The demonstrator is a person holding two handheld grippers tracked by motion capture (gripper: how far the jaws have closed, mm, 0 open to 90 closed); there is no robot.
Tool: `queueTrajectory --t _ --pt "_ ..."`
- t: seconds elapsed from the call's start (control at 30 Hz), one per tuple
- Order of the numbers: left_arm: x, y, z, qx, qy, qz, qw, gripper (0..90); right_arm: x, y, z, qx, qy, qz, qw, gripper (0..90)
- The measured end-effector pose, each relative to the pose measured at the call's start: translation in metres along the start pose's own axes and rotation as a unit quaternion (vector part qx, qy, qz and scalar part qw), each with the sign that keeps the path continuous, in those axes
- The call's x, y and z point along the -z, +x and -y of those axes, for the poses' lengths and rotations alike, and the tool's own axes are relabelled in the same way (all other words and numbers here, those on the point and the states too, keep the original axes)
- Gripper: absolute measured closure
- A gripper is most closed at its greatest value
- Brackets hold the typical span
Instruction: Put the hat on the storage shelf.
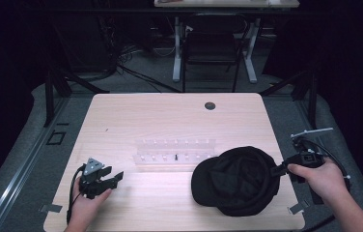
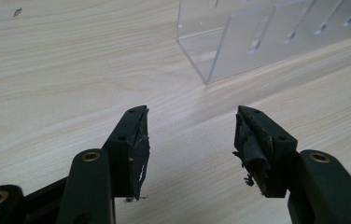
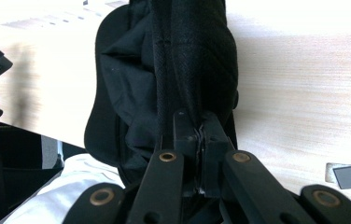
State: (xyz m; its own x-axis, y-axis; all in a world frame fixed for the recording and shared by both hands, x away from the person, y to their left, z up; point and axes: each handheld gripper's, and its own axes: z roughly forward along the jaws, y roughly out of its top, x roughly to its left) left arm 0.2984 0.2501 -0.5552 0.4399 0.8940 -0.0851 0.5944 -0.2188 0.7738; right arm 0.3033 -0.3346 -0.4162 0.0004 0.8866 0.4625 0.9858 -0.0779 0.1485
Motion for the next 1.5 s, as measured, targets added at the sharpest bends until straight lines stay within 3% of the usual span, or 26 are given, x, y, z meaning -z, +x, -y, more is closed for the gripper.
queueTrajectory --t 0.07,0.1,0.13,0.27,0.37,0.4,0.43,0.5,0.57,0.6,0.63,0.83,1.13,1.23,1.5 --pt "0.0 0.0 0.0 -0.003 0.002 0.0 1.0 45.2 0.003 0.003 -0.001 0.006 0.006 -0.004 1.0 88.3" --pt "0.0 0.0 0.0 -0.003 0.002 0.0 1.0 45.2 0.003 0.005 0.0 -0.004 -0.009 -0.011 0.9999 88.3" --pt "0.0 0.0 0.0 -0.003 0.002 0.0 1.0 45.3 0.007 0.005 -0.001 0.007 0.005 -0.01 0.9999 88.3" --pt "0.0 0.0 0.0 0.0 0.0 0.0 1.0 45.2 0.015 0.012 -0.003 0.005 0.0 -0.025 0.9997 88.3" --pt "0.0 0.0 0.0 -0.001 0.001 0.0 1.0 45.2 0.019 0.016 -0.004 0.006 0.0 -0.023 0.9997 88.3" --pt "0.0 0.0 0.0 -0.001 0.001 0.0 1.0 45.2 0.023 0.018 -0.006 0.015 0.006 -0.012 0.9998 88.3" --pt "0.0 0.0 0.0 -0.002 0.001 0.0 1.0 45.2 0.023 0.019 -0.005 0.012 0.0 -0.03 0.9995 88.3" --pt "0.0 0.0 0.0 -0.001 0.0 0.0 1.0 45.2 0.027 0.024 -0.006 0.009 0.005 -0.04 0.9991 88.3" --pt "0.0 0.0 0.0 0.0 -0.001 0.0 1.0 45.2 0.027 0.026 -0.006 0.004 -0.001 -0.035 0.9994 88.3" --pt "0.0 0.0 0.0 0.0 -0.001 0.0 1.0 45.2 0.029 0.028 -0.006 0.001 0.003 -0.05 0.9988 88.3" --pt "0.001 0.0 0.0 0.0 -0.001 0.0 1.0 45.2 0.029 0.028 -0.007 0.013 0.002 -0.054 0.9984 88.3" --pt "0.001 0.0 0.0 -0.001 -0.001 -0.001 1.0 45.2 0.036 0.035 -0.006 0.011 -0.002 -0.086 0.9962 88.3" --pt "0.001 0.0 0.0 -0.001 -0.001 -0.001 1.0 45.2 0.042 0.044 -0.003 0.013 -0.005 -0.115 0.9933 88.3" --pt "0.001 0.0 0.0 -0.003 0.0 -0.002 1.0 45.2 0.046 0.047 -0.002 0.008 -0.006 -0.138 0.9904 88.3" --pt "0.001 0.0 0.0 -0.001 -0.002 -0.002 1.0 45.2 0.052 0.05 -0.003 0.015 -0.021 -0.161 0.9867 88.4"
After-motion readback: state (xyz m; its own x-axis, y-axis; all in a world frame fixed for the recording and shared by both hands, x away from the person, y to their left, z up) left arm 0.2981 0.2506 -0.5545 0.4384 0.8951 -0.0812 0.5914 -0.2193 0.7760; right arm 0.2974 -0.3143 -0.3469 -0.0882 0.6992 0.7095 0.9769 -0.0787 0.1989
